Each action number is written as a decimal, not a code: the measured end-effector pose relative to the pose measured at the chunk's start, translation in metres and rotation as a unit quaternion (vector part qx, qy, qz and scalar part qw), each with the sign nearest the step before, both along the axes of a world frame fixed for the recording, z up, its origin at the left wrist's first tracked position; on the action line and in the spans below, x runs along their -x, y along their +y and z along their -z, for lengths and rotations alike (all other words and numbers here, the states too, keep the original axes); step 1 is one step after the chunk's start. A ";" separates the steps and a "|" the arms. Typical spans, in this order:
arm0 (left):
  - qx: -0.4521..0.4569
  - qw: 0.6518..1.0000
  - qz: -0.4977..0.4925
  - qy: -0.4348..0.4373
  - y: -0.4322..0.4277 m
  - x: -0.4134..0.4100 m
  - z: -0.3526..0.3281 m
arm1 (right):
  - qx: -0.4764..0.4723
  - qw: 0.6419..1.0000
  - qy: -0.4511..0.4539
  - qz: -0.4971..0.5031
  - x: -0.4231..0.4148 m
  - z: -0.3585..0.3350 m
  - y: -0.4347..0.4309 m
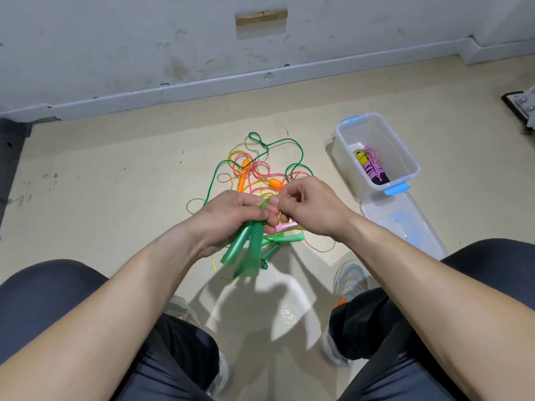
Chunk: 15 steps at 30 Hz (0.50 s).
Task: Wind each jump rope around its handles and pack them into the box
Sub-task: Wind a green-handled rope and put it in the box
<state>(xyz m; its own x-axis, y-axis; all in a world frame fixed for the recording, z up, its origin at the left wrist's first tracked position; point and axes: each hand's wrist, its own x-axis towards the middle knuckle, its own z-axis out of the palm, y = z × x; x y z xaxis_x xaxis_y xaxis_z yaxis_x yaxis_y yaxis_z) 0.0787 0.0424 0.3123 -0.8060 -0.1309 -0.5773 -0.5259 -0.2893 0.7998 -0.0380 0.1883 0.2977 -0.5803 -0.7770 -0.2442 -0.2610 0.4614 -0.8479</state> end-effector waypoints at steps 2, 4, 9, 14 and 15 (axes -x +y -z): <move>0.011 0.998 -0.055 0.009 0.008 0.001 0.003 | 0.003 0.999 0.018 0.028 0.000 0.002 -0.002; 0.029 0.993 -0.117 0.005 0.015 0.002 0.004 | -0.005 0.996 0.075 0.039 -0.001 0.001 -0.005; 0.043 0.978 -0.201 -0.026 0.020 0.004 0.009 | -0.023 0.991 0.123 0.044 -0.006 -0.002 -0.010; 0.059 0.973 -0.222 -0.023 0.022 0.005 0.010 | -0.038 0.987 0.149 0.038 -0.008 -0.004 -0.015; 0.064 0.971 -0.228 -0.018 0.022 0.005 0.009 | -0.043 0.987 0.151 0.037 -0.008 -0.004 -0.015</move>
